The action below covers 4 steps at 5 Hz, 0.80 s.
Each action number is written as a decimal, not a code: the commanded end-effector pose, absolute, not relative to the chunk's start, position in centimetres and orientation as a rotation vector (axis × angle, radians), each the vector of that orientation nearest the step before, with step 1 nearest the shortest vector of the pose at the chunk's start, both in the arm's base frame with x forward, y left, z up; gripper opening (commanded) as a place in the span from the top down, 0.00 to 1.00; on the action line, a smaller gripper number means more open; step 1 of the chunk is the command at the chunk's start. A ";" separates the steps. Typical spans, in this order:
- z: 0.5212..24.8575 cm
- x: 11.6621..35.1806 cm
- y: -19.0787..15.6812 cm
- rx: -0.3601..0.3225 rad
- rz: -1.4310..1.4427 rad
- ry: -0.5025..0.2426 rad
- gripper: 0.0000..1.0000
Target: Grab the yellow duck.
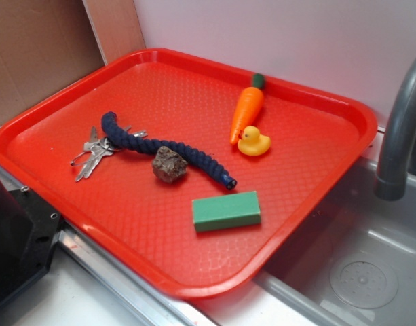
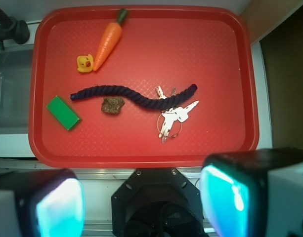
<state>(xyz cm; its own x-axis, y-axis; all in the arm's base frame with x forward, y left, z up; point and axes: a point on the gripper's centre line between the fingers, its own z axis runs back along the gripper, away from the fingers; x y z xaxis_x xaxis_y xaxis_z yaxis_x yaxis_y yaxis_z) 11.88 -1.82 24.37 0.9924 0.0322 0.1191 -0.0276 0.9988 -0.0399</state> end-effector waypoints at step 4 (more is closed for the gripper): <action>15.6 20.4 -8.1 0.124 -0.590 -0.124 0.00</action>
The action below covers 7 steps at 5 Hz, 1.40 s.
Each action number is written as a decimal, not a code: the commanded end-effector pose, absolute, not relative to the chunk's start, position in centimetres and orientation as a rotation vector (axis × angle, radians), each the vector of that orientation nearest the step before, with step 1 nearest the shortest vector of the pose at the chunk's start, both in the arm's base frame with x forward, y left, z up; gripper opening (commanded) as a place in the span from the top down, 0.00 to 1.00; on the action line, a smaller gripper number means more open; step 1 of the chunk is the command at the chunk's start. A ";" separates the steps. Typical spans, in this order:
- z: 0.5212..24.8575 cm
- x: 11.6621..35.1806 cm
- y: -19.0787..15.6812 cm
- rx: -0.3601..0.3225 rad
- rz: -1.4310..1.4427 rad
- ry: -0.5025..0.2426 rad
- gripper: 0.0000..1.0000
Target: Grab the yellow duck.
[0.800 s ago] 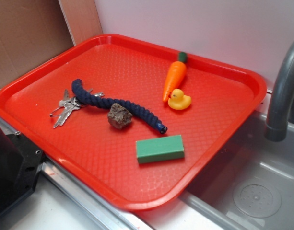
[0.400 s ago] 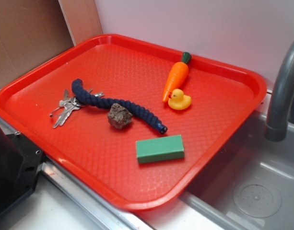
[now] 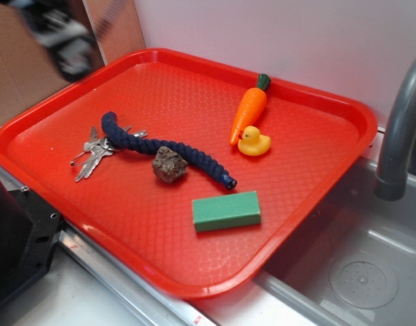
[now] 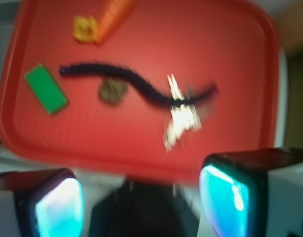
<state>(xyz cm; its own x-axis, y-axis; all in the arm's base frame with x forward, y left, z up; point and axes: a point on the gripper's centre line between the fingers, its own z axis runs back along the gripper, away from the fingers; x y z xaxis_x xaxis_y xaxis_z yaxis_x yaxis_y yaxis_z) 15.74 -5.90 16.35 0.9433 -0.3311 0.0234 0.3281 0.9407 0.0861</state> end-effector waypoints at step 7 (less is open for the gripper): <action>2.8 26.9 -11.6 -0.009 -1.078 -0.079 0.00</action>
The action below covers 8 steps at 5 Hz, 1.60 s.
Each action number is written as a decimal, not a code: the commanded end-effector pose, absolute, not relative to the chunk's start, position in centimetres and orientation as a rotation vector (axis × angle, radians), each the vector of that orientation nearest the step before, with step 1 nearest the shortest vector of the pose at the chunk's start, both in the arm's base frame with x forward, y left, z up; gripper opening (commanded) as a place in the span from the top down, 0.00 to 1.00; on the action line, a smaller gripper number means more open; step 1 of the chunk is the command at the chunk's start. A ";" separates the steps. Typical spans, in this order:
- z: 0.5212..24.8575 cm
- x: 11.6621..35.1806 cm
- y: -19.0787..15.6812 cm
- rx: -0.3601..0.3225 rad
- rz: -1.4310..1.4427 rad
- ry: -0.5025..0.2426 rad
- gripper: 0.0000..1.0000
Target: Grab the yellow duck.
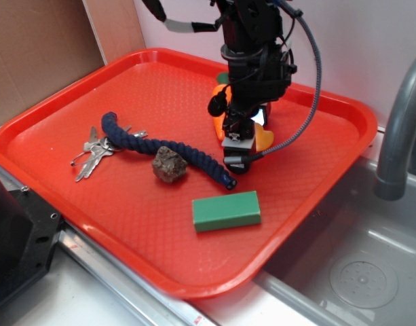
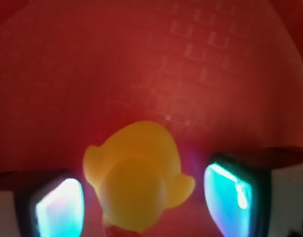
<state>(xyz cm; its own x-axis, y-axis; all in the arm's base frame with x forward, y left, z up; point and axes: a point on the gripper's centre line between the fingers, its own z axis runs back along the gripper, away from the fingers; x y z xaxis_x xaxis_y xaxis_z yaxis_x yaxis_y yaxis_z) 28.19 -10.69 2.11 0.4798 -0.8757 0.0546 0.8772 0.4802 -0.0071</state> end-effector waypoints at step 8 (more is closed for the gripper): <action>24.7 16.9 1.5 0.055 0.331 0.040 1.00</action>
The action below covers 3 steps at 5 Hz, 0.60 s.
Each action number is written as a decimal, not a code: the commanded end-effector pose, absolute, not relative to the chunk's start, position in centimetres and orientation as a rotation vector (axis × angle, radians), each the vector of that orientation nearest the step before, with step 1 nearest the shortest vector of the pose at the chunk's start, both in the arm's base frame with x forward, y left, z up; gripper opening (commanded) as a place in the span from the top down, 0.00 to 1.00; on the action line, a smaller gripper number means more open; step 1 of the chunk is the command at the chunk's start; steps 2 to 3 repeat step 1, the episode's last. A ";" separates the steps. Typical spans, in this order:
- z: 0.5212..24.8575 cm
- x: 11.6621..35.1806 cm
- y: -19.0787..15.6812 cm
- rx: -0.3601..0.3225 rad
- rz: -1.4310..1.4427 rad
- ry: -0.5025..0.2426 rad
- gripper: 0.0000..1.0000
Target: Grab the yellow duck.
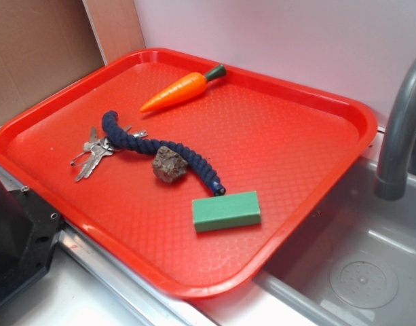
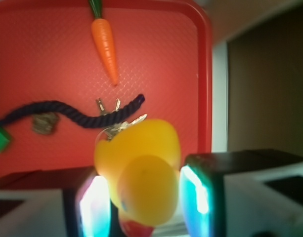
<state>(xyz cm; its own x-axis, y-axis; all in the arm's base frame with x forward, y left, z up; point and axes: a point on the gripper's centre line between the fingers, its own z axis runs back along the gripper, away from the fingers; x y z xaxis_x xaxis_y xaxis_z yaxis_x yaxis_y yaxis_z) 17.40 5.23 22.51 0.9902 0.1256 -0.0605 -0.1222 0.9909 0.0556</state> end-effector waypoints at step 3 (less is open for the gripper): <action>24.5 17.0 1.0 0.073 0.313 0.028 1.00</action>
